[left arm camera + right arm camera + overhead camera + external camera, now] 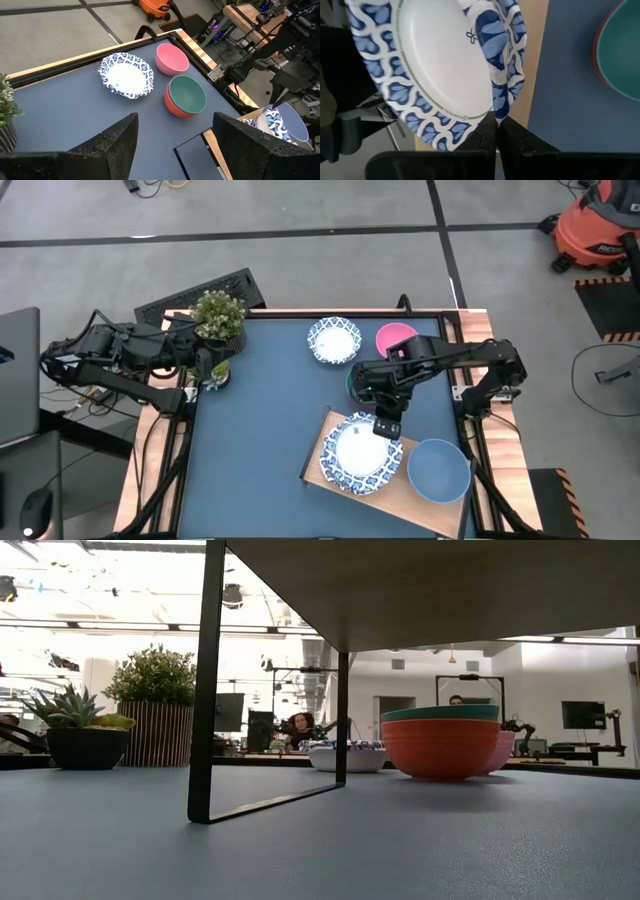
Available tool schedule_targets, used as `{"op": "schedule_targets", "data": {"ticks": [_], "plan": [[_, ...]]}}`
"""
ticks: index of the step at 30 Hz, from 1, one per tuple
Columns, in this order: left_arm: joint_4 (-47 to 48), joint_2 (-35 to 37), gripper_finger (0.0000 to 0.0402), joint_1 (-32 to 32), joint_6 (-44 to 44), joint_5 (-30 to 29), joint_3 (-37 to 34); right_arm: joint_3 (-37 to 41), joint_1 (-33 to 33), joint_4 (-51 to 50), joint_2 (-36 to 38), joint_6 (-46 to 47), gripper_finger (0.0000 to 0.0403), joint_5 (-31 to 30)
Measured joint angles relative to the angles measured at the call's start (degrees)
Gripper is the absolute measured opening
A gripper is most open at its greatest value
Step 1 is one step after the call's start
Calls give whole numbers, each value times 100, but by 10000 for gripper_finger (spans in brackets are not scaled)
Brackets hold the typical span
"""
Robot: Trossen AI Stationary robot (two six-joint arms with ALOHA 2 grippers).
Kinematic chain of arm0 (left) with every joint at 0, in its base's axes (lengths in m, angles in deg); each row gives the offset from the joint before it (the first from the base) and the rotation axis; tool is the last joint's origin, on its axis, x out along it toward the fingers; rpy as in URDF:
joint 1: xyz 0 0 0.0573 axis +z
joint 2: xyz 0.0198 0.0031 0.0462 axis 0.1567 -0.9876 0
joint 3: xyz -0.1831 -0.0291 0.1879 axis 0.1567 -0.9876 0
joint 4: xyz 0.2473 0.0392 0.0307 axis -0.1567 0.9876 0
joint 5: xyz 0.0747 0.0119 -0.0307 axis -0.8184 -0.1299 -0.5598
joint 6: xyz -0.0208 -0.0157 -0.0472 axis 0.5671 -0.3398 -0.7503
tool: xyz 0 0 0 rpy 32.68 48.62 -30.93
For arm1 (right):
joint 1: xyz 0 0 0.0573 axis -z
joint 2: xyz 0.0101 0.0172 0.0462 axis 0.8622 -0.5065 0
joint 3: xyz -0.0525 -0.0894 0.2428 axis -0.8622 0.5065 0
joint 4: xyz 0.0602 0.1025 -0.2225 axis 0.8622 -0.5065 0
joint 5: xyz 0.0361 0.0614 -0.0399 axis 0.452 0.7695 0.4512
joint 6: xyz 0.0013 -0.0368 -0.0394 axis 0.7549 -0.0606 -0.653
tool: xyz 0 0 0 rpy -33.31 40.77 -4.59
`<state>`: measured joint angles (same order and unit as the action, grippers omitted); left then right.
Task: Place and stack bowls onto a shelf
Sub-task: Stack the white bowl on top of the white bowl on the shelf
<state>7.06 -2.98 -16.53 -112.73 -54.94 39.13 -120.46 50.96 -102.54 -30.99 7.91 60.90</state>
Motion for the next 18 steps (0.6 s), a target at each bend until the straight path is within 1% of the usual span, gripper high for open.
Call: {"op": "schedule_targets", "data": {"ticks": [5, 10, 14, 18], "plan": [[0, 0, 243, 0, -36, -5, 0, -1, 15, 8, 0, -60, 35, 2], [-2, 0, 243, -1, -64, -9, 0, -1, -40, 13, 0, -167, 45, 177], [-1, -2, 243, -1, -79, -18, 0, -1, -28, 15, -2, -175, 66, 181], [-1, 0, 243, -1, -81, -18, 0, -1, 16, 30, -2, -285, 97, 180]]}}
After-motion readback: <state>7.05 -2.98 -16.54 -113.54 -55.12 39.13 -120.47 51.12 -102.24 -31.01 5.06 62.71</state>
